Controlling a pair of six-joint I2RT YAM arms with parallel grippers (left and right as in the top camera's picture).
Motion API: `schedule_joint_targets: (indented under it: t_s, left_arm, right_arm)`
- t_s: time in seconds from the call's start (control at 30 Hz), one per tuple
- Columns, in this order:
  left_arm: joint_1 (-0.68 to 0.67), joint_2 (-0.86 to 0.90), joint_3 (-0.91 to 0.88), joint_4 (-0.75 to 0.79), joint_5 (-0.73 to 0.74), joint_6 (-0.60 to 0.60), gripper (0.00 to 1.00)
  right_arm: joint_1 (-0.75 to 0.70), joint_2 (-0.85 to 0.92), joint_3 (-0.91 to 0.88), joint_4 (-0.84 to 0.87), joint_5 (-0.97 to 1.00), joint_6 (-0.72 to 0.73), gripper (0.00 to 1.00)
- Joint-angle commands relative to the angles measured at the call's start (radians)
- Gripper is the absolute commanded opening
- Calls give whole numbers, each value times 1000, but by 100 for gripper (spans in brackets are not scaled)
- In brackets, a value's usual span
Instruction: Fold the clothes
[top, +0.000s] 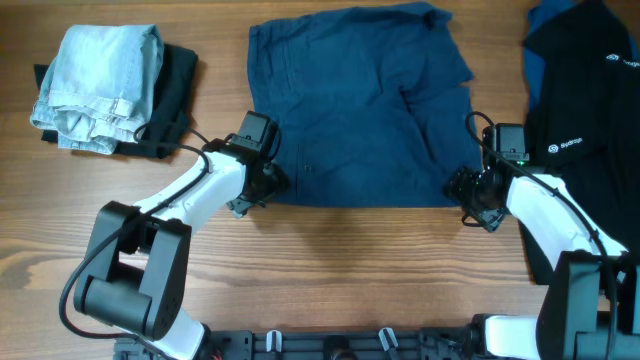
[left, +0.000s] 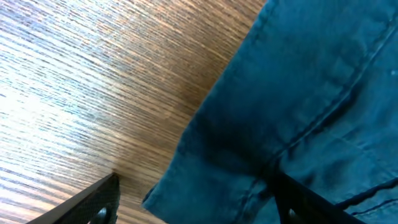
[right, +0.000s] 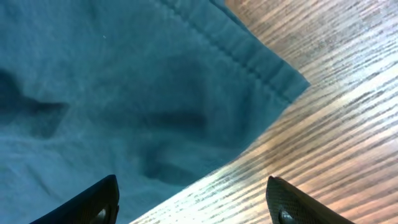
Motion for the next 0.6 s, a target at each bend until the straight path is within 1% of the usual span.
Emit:
schedule_joint_targets:
  t_s: [0.0,0.07,0.1,0.13,0.17,0.33,0.47,0.57]
  left_arm:
    - [-3,52,-8,46,5,-10,63]
    - [-3,57,-8,61,4,-10,43]
    - [-1,57,-8,61,-3,-10,31]
    - [2,56,-8,61,-7,-10,19]
    - [7,56,-8,61,-7,-10,4]
    - [39,56,-8,61,-6,-10,4]
    - [49,56,-8,67,-7,-9,4]
    - [58,56,-8,64,-10,-5,5]
  right_arm:
    - [2,10,-8,32,17,10,76]
    - [2,10,-8,34,25,11,75]
    - [2,11,-8,35,29,11,76]
    - [2,10,-8,37,35,11,76]
    - [2,11,-9,43,40,11,75]
    - [2,11,-13,66,39,11,75]
    - [2,11,-52,110,31,10,67]
    - [2,11,-72,109,30,-14,65]
